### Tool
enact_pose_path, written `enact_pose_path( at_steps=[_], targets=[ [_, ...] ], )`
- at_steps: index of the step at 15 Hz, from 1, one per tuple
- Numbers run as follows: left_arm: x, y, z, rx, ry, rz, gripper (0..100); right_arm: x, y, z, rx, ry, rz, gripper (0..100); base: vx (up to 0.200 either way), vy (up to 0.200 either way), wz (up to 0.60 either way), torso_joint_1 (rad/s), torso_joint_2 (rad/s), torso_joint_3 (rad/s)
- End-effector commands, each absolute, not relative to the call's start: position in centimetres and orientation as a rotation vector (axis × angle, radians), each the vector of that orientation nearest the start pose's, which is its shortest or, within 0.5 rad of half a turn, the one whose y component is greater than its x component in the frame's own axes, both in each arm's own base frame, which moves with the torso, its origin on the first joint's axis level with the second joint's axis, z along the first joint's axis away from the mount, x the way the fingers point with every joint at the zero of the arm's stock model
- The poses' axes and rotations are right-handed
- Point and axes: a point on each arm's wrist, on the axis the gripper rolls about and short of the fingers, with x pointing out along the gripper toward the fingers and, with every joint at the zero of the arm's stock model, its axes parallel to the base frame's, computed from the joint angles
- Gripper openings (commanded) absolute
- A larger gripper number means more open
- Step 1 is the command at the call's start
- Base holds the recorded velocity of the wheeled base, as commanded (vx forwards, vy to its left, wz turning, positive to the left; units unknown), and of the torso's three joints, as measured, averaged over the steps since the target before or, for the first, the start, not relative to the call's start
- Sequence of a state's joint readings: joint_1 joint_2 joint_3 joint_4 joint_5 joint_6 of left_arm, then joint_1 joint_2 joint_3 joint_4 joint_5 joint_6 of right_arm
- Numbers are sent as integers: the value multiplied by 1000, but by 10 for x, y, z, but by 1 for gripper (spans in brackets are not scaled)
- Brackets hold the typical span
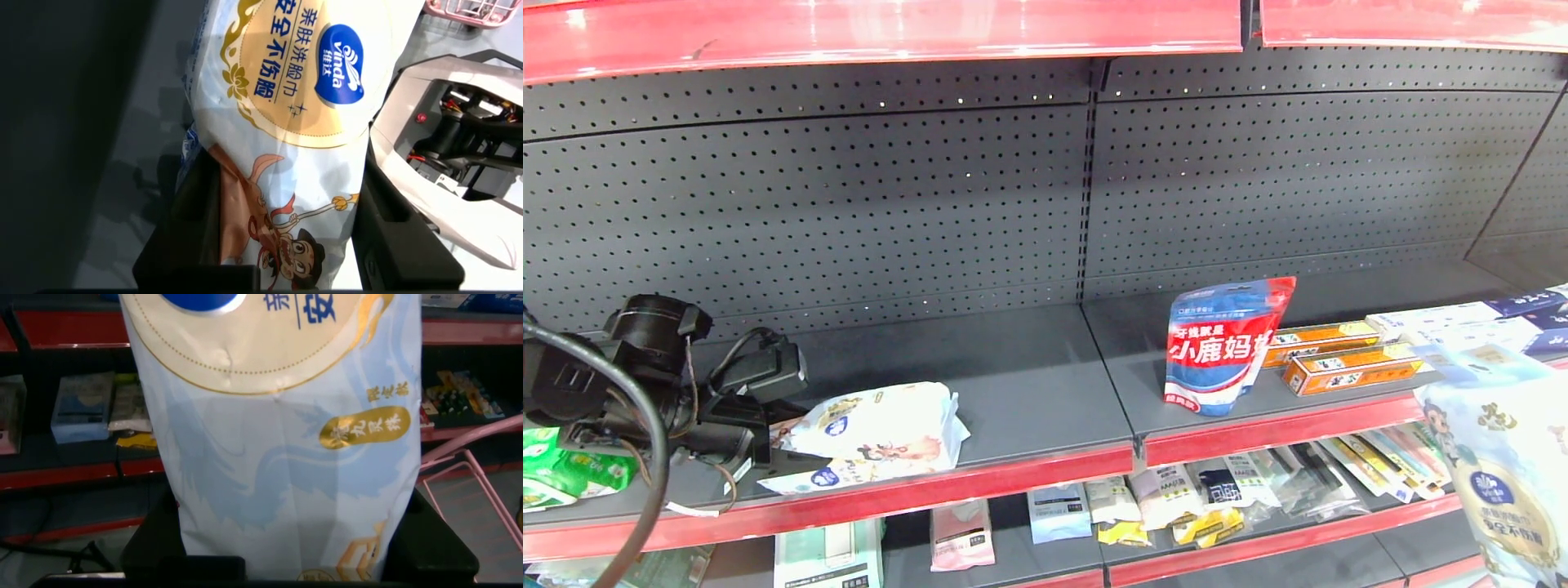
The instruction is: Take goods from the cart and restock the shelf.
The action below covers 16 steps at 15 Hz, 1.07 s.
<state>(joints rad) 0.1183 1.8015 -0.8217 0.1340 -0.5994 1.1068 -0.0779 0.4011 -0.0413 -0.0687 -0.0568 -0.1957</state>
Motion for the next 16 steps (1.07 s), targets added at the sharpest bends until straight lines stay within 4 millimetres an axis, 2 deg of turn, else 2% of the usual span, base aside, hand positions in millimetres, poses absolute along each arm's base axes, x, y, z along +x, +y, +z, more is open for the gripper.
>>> enact_pose_path(
  at_steps=[1,16],
  targets=[
    [273,20,100,590,673,-930,0,12,-2,97,-191,305,-105,0,0,0,0,0,0,0],
    [283,17,97,619,630,-911,0,12,-2,97,-192,302,-105,0,0,0,0,0,0,0]
  ],
)
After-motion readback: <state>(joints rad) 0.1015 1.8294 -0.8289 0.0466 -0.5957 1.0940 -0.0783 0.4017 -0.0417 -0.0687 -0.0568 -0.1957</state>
